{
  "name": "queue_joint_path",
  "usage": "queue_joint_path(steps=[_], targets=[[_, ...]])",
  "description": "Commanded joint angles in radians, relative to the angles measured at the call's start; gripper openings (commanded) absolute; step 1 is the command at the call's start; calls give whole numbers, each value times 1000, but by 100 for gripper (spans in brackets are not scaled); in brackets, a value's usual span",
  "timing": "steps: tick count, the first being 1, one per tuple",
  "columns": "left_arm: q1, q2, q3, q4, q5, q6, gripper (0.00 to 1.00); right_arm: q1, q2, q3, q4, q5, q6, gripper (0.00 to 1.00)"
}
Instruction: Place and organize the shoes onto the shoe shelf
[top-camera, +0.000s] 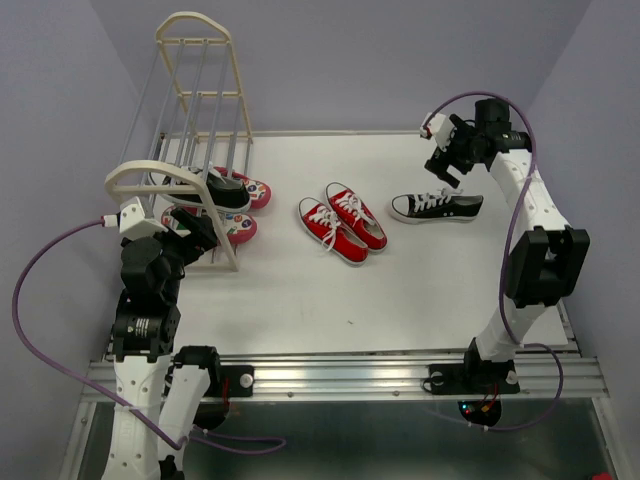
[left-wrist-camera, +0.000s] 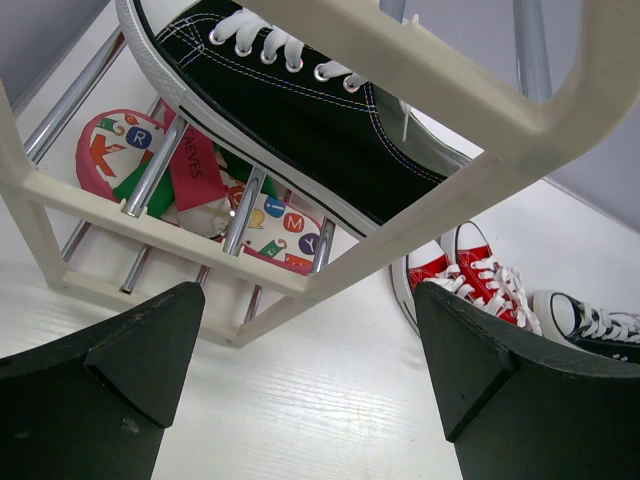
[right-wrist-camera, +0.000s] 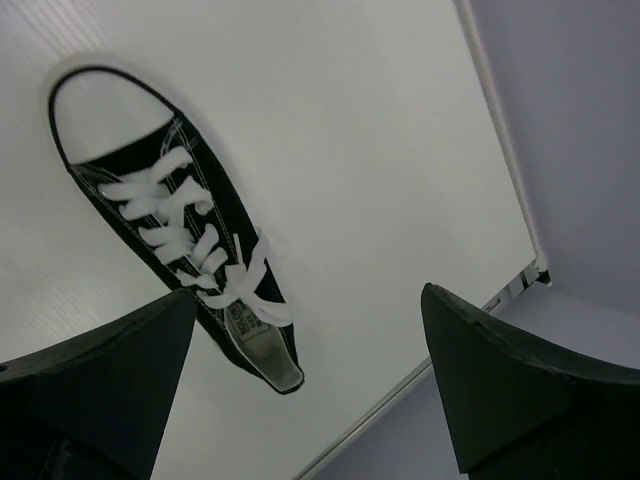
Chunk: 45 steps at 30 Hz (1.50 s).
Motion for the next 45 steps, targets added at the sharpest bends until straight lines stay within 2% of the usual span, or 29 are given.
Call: queue_joint_path(steps=[1, 4, 6, 17, 29, 31, 32, 33, 35, 39, 40, 43, 45], targets=[[6, -11, -2, 34, -5, 17, 99, -76, 200, 215, -425, 48, -322, 100], [6, -20, 16, 26, -34, 20, 99, -144, 230, 209, -422, 22, -372, 100], [6, -17, 43, 6, -45, 37, 99, -164, 276, 235, -477, -5, -412, 100], [6, 61, 85, -11, -111, 54, 99, -182, 424, 221, -479, 25, -486, 100], [6, 98, 146, -35, -111, 54, 99, -202, 610, 282, -466, -56, -500, 99], [6, 98, 156, -41, -115, 54, 99, -202, 612, 287, -486, -80, -504, 93], [6, 96, 159, -44, -117, 52, 99, -202, 607, 289, -506, -85, -504, 86], [6, 93, 160, -46, -118, 54, 99, -202, 587, 286, -509, -99, -503, 55], [6, 87, 159, -43, -129, 52, 99, -202, 537, 267, -515, -116, -501, 18], [6, 67, 151, -38, -138, 48, 99, -202, 448, 237, -497, -191, -459, 2], [6, 55, 148, -37, -138, 48, 99, -202, 390, 226, -471, -240, -426, 1], [6, 35, 146, -37, -141, 45, 99, -187, 258, 166, -298, -341, -215, 1], [6, 21, 145, -35, -137, 43, 99, -144, 192, 137, -166, -323, -36, 1]])
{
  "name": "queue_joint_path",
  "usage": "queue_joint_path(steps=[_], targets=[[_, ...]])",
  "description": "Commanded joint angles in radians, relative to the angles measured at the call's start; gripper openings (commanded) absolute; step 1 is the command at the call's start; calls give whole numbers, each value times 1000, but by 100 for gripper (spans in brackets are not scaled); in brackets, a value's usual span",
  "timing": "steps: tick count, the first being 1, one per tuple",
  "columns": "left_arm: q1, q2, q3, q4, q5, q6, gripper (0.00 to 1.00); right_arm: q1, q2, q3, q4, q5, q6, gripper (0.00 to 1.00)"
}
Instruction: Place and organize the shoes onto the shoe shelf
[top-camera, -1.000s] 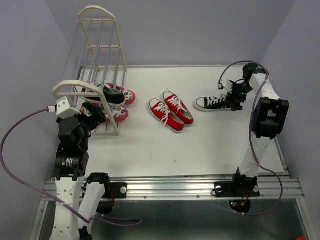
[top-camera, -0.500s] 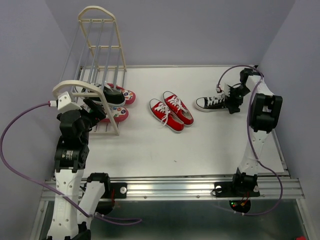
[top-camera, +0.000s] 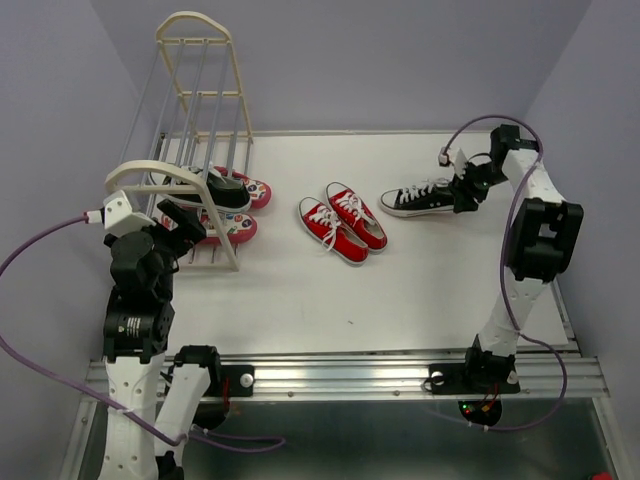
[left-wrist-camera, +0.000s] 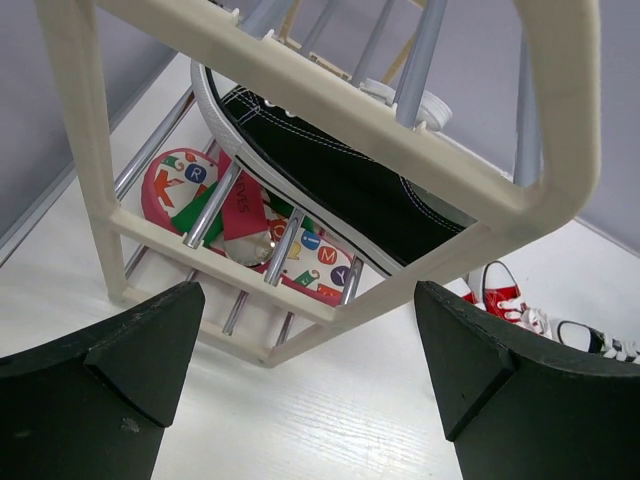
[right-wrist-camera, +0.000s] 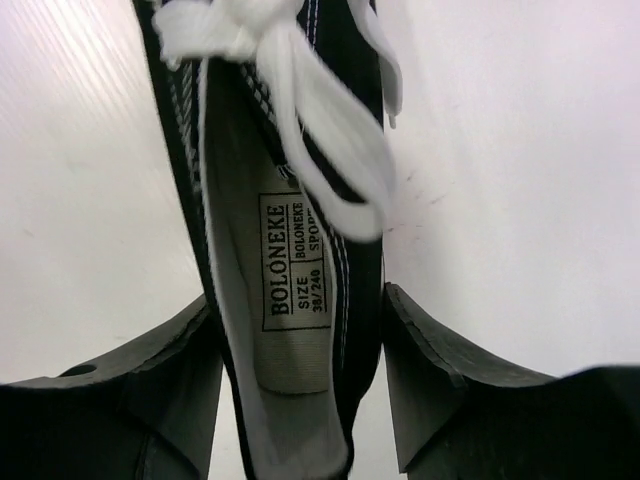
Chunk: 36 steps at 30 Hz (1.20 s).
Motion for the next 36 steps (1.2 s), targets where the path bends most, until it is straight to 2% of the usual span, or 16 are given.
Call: queue_joint_path(steps=[1, 2, 5, 6, 10, 11, 22, 25, 26, 29, 30, 31, 32, 34, 35, 36], targets=[[6, -37, 26, 26, -16, 9, 99, 90, -232, -28, 259, -135, 342, 1], [6, -41, 26, 23, -14, 9, 99, 173, -281, -54, 326, -54, 444, 1], [6, -67, 9, 31, -17, 5, 99, 297, -316, -55, 382, 69, 592, 1], [6, -75, 1, 37, -19, 5, 99, 333, -320, -30, 423, 62, 740, 1], [6, -92, -29, 58, -11, 3, 99, 359, -352, -43, 578, -44, 947, 1], [6, -90, -29, 57, -9, 6, 99, 359, -370, -75, 698, -34, 1014, 1], [6, -121, -74, 94, 8, -2, 99, 380, -433, -54, 724, 94, 1061, 1], [6, -121, -81, 91, 11, -5, 99, 380, -508, -248, 715, 244, 1071, 1], [5, -122, -86, 92, 12, -8, 99, 380, -531, -249, 719, 274, 1089, 1], [6, -118, -97, 97, 12, -15, 99, 380, -605, -483, 812, 380, 1216, 1], [6, -116, -98, 100, 12, -14, 99, 380, -626, -596, 846, 417, 1313, 1], [6, -104, -100, 106, 17, -15, 99, 380, -623, -623, 869, 439, 1374, 1], [6, -96, -94, 112, 21, -14, 99, 380, -611, -625, 870, 380, 1379, 1], [6, -72, -92, 117, 41, -8, 99, 380, -599, -603, 747, 384, 1407, 1], [6, -63, -104, 130, 70, -6, 99, 380, -620, -638, 753, 426, 1433, 4], [9, -57, -106, 130, 81, -5, 99, 380, -648, -687, 767, 433, 1461, 15]])
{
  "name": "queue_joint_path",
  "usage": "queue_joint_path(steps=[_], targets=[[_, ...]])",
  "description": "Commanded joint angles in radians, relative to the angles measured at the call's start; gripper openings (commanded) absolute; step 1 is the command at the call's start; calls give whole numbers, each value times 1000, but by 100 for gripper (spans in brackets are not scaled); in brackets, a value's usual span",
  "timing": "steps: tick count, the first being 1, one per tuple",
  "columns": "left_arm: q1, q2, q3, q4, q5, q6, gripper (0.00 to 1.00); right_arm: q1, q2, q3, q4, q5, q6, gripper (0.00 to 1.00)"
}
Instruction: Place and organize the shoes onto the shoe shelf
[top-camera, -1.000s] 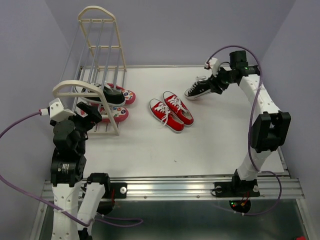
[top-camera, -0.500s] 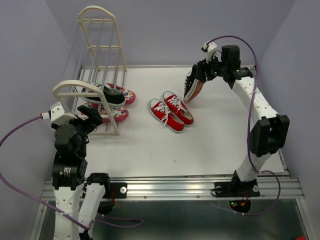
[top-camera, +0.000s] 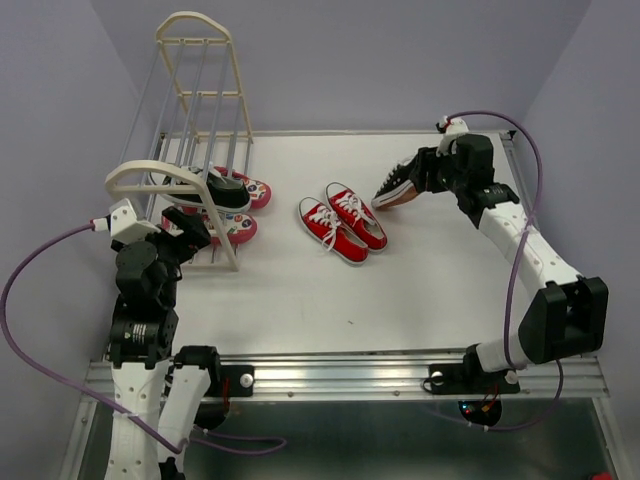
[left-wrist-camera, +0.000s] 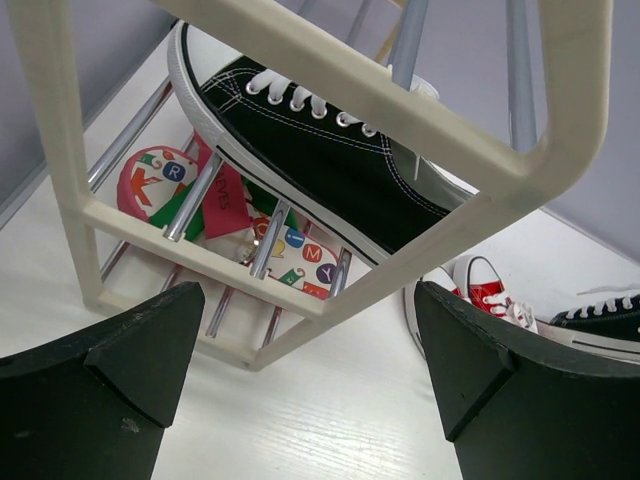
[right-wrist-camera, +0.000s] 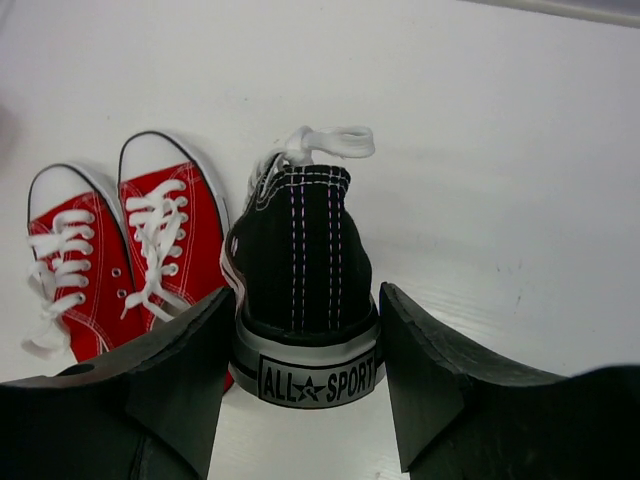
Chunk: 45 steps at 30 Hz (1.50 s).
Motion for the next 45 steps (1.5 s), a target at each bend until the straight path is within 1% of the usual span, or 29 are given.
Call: queue_joint_path(steps=[1, 2, 3, 4, 7, 8, 11, 12, 14, 16, 17, 18, 19, 20, 21, 23, 26, 30, 32, 33, 34, 35, 36, 37, 38, 39, 40, 41, 45], targets=[[9, 44, -13, 64, 68, 3, 99, 20, -46, -203, -25, 103, 179, 15], [9, 50, -16, 71, 81, 0, 99, 20, -72, -239, -28, 108, 207, 16], [11, 53, -16, 72, 89, -2, 99, 20, -100, -271, -40, 110, 233, 22], [12, 62, -14, 74, 101, 0, 99, 33, -155, -335, -46, 116, 245, 23], [15, 62, -9, 83, 113, -2, 99, 56, -233, -432, -64, 81, 289, 25], [17, 59, -14, 92, 122, -2, 99, 79, -270, -479, -66, 43, 296, 25], [17, 50, -23, 98, 145, 0, 99, 119, -305, -535, -65, 13, 320, 26], [18, 48, -25, 97, 145, 1, 99, 119, -310, -547, -58, -7, 331, 32], [17, 44, -28, 92, 147, 1, 99, 136, -307, -561, -54, 22, 359, 39], [18, 41, -29, 91, 147, 5, 99, 145, -284, -570, -58, 41, 368, 50], [17, 38, -31, 91, 151, 8, 99, 145, -273, -572, -58, 62, 380, 53], [17, 36, -31, 91, 156, 8, 99, 145, -260, -573, -57, 67, 380, 53], [18, 36, -31, 91, 161, 12, 99, 145, -232, -573, -57, 65, 379, 55], [18, 36, -31, 87, 162, 14, 99, 145, -218, -572, -48, 50, 376, 59], [18, 36, -31, 89, 164, 14, 99, 145, -206, -572, -39, 45, 363, 69], [18, 33, -28, 90, 165, 15, 99, 145, -177, -575, -17, 45, 356, 78], [17, 29, -28, 92, 164, 15, 99, 145, -141, -572, -6, 52, 357, 87], [18, 30, -26, 91, 158, 17, 99, 164, -106, -573, 43, 32, 342, 90], [18, 33, -26, 89, 155, 20, 99, 184, -82, -570, 73, 27, 334, 86], [18, 33, -26, 89, 153, 18, 99, 194, -75, -569, 83, 32, 327, 61], [18, 38, -26, 89, 155, 18, 99, 194, -69, -567, 90, 38, 326, 43], [17, 38, -23, 87, 155, 18, 99, 211, -66, -564, 98, 48, 323, 30], [17, 39, -23, 87, 153, 20, 99, 211, -66, -563, 98, 62, 317, 20], [18, 41, -23, 87, 153, 18, 99, 227, -80, -555, 98, 87, 311, 5], [18, 41, -23, 87, 153, 17, 99, 239, -94, -551, 98, 114, 305, 1], [18, 41, -25, 87, 153, 15, 99, 239, -110, -546, 98, 183, 287, 1], [18, 38, -26, 87, 153, 15, 99, 239, -152, -526, 98, 209, 276, 1], [17, 36, -26, 87, 152, 14, 99, 239, -173, -514, 98, 267, 264, 1], [17, 32, -28, 84, 145, 15, 99, 239, -275, -451, 184, 335, 170, 1]])
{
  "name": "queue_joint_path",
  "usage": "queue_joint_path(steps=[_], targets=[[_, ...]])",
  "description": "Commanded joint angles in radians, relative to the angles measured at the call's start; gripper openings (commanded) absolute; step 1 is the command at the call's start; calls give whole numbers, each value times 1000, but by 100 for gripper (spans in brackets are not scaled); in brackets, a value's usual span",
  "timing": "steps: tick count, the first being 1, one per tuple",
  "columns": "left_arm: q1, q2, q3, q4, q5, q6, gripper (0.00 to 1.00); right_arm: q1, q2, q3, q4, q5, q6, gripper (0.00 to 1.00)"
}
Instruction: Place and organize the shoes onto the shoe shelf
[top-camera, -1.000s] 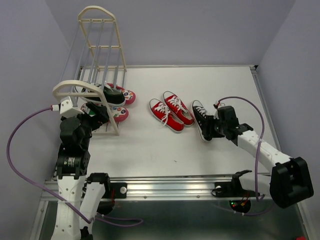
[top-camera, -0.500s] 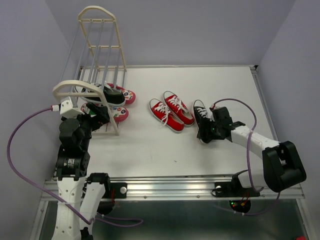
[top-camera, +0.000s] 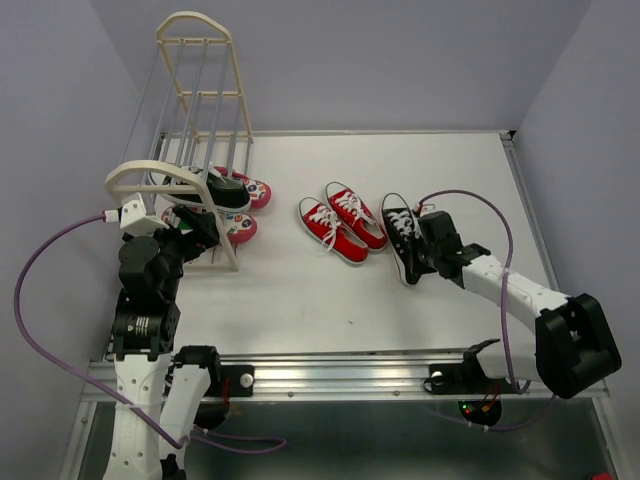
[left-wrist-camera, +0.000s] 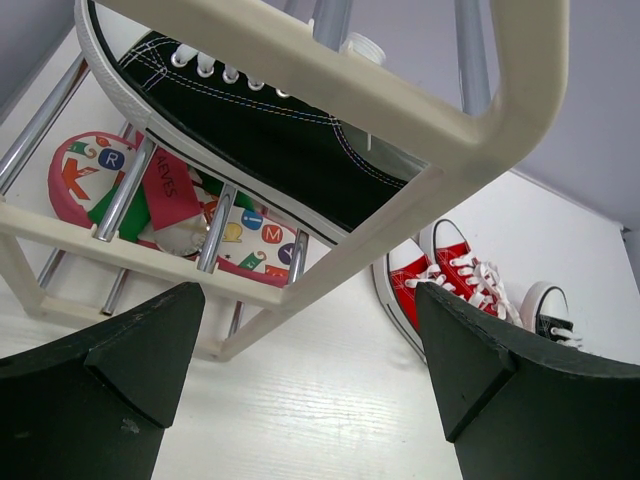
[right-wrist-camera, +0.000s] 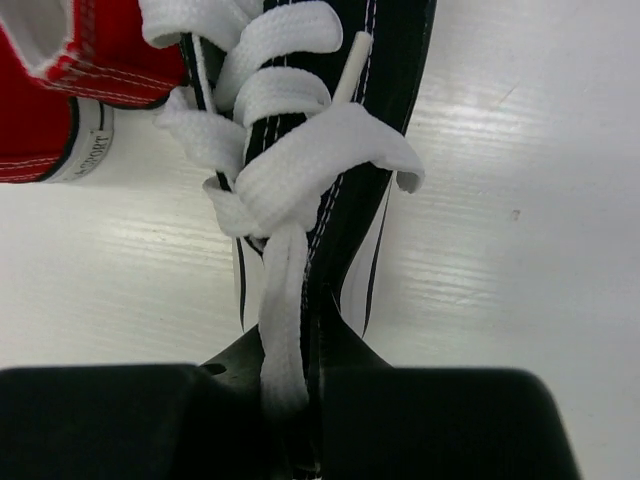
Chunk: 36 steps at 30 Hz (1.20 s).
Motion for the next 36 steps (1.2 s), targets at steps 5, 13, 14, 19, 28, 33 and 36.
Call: queue_joint_path(steps=[5, 13, 14, 19, 28, 33, 36], targets=[[5, -10, -5, 37, -24, 15, 99, 12, -139, 190, 345, 78, -190, 1], [5, -24, -3, 37, -33, 16, 99, 12, 117, 512, 288, -154, -362, 1], [5, -25, -3, 37, -33, 19, 99, 12, 148, 545, 286, -186, -373, 1], [5, -35, 0, 47, -38, 19, 99, 75, 332, 785, 122, -327, -546, 1], [5, -47, -2, 50, -49, 27, 99, 223, 722, 1352, -180, -219, -598, 1], [4, -39, -3, 56, -32, 27, 99, 288, 860, 1608, -237, -192, -583, 1], [7, -31, -5, 54, -19, 25, 99, 334, 923, 1703, -236, -160, -588, 1]])
